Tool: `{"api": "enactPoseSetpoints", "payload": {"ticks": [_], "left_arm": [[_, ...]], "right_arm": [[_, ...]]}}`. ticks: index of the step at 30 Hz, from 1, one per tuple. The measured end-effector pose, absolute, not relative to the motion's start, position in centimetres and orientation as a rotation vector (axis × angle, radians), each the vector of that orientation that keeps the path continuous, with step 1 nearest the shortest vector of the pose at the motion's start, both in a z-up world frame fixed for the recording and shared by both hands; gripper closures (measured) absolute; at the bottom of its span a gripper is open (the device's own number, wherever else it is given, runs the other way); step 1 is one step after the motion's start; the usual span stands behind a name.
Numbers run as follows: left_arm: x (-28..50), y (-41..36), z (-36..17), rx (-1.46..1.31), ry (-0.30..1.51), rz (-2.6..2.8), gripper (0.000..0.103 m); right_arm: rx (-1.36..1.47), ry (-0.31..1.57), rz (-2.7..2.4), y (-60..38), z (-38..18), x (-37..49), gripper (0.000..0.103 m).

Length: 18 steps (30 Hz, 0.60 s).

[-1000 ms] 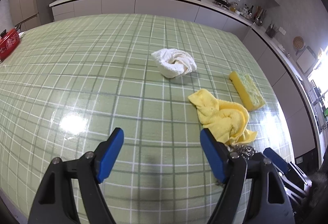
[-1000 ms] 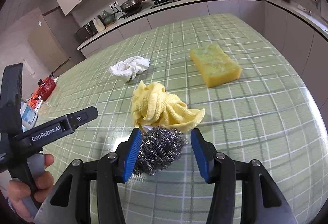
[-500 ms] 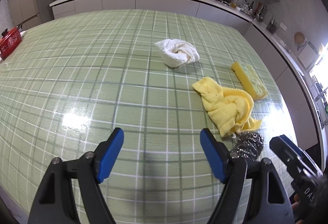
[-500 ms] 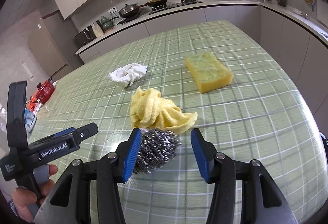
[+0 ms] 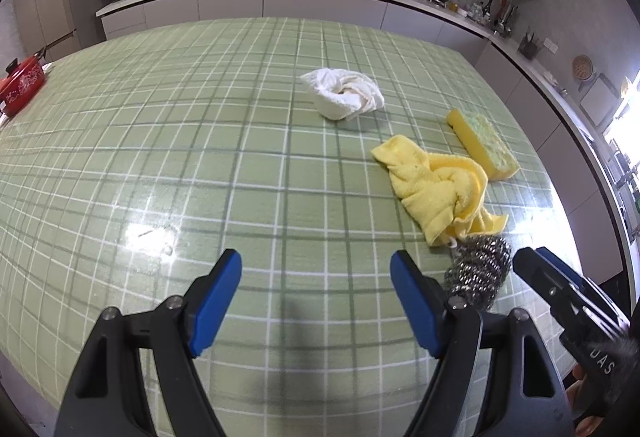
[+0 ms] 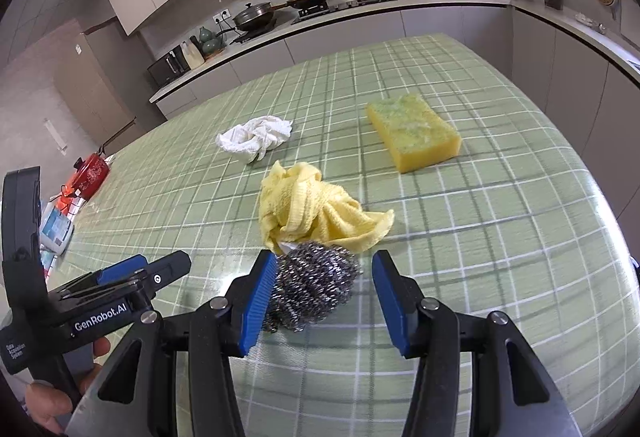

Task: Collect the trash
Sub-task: 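Grasp the steel wool scrubber with the right tool and lift it, then grasp the yellow cloth with the left tool while the right tool holds the steel wool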

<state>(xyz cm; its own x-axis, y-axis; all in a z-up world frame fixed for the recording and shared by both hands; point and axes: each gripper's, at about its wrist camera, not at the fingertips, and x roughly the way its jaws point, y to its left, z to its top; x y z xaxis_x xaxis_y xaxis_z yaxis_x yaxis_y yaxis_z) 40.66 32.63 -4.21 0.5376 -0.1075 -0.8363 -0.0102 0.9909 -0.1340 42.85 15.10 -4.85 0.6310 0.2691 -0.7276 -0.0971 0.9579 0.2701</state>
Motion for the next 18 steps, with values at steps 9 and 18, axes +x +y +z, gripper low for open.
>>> {"api": "enactPoseSetpoints", "payload": {"ticks": [9,18], "left_arm": [[39.9,33.7,-4.1,-0.115,0.992,-0.035,0.025],[39.7,34.1,-4.3,-0.092,0.993,-0.032,0.025]], "right_arm": [[0.181,0.904,0.229,16.9,-6.0,43.2,0.050],[0.157,0.945,0.216,18.0,-7.2,43.5,0.042]]}}
